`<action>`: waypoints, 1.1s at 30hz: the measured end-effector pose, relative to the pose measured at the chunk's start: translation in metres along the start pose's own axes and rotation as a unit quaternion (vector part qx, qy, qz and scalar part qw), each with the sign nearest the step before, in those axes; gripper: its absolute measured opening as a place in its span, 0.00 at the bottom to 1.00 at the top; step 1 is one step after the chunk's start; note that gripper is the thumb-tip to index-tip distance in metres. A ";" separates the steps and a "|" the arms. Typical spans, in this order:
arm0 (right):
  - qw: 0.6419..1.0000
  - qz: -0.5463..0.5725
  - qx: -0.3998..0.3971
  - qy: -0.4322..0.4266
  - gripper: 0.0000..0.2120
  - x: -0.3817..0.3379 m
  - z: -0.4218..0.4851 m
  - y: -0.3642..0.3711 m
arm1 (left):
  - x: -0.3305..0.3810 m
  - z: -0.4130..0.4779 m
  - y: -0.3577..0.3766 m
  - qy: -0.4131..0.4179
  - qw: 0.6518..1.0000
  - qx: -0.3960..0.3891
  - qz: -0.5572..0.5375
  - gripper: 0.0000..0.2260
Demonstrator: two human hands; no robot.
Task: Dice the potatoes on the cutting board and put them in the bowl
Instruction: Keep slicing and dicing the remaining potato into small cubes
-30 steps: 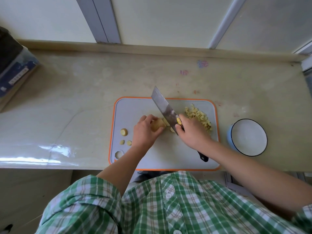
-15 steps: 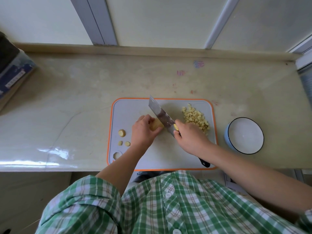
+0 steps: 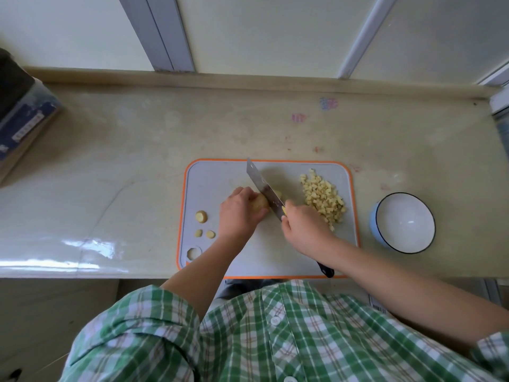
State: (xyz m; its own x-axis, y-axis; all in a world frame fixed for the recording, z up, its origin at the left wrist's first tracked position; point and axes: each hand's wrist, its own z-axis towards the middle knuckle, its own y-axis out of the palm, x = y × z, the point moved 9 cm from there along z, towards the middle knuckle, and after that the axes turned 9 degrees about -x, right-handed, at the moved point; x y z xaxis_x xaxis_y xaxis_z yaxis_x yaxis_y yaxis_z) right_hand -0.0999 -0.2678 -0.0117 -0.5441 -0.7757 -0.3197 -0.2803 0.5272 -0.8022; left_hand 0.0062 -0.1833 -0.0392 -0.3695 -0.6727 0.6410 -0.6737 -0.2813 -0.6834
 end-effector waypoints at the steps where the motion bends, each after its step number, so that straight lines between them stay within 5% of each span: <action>1: 1.000 -0.002 0.004 0.003 0.07 0.001 0.001 0.002 | 0.000 0.000 0.000 0.000 1.000 -0.002 0.002 0.14; 20: 0.998 0.047 0.046 0.007 0.09 0.013 0.006 -0.017 | -0.004 -0.003 -0.002 0.002 1.000 -0.002 -0.010 0.15; 33: 1.000 0.001 -0.005 0.009 0.10 0.003 -0.012 -0.013 | -0.005 -0.001 -0.002 0.005 1.000 0.006 -0.016 0.15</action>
State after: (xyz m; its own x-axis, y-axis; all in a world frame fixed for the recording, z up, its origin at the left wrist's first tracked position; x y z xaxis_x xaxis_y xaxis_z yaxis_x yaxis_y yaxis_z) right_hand -0.1078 -0.2731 0.0038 -0.5591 -0.7683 -0.3115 -0.2877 0.5321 -0.7963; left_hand 0.0089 -0.1780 -0.0405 -0.3540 -0.6565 0.6661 -0.6774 -0.3110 -0.6666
